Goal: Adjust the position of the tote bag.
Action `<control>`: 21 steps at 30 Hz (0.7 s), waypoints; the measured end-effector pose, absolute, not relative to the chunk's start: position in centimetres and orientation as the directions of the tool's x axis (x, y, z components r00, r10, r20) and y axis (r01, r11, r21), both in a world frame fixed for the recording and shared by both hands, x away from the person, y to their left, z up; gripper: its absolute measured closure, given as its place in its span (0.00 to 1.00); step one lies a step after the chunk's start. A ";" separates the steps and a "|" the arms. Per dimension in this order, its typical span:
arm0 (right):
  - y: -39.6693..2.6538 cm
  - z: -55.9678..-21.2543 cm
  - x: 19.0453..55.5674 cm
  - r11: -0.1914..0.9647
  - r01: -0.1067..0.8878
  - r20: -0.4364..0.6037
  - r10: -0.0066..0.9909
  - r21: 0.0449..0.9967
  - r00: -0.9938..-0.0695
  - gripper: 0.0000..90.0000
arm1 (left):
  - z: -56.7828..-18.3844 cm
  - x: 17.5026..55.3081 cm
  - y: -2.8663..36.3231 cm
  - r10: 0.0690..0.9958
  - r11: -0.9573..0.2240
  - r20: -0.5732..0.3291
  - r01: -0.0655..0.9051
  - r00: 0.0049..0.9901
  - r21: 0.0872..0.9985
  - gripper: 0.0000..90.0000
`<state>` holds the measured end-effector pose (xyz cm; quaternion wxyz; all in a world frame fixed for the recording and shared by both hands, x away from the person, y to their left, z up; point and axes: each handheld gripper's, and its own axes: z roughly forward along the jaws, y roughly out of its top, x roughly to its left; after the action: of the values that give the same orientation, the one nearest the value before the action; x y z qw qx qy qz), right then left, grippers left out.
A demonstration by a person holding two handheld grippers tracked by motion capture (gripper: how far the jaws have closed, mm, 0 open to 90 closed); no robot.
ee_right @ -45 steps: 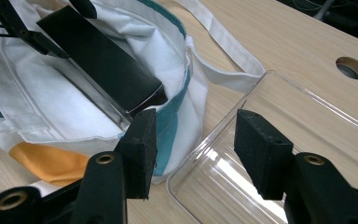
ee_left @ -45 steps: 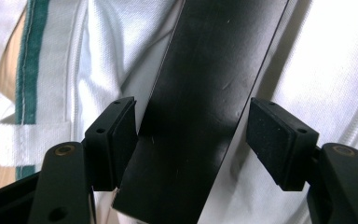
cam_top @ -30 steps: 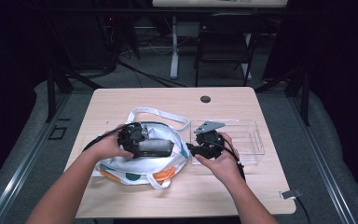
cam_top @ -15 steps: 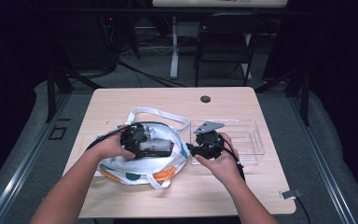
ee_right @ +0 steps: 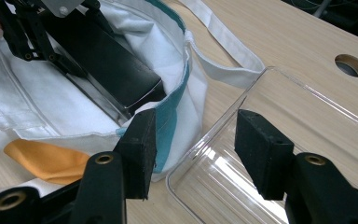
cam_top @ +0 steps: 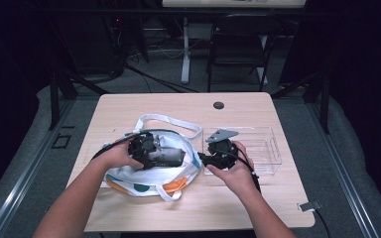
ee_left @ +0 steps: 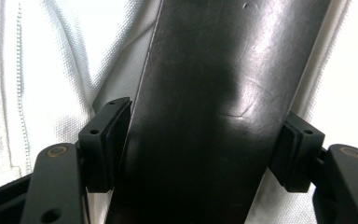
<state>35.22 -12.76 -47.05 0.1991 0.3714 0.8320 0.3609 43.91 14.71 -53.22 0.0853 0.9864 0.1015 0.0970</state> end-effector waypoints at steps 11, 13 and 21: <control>-12.8 -47.1 35.3 0.466 0.474 -0.065 0.761 0.747 -0.645 0.54 | -53.1 43.6 15.2 0.154 -0.972 0.199 0.112 0.968 0.206 0.41; -12.8 -47.1 35.3 0.469 0.475 -0.067 0.760 0.745 -0.646 0.54 | -52.9 43.5 15.4 0.140 -0.974 0.204 0.099 0.969 0.203 0.42; -12.6 -47.4 35.3 0.465 0.480 -0.062 0.763 0.744 -0.644 0.54 | -52.9 43.2 15.6 0.123 -0.974 0.218 0.076 0.968 0.211 0.44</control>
<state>35.31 -12.61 -47.35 0.1974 0.3731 0.8329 0.3579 43.19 15.59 -52.88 0.1012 0.9868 0.0504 0.1158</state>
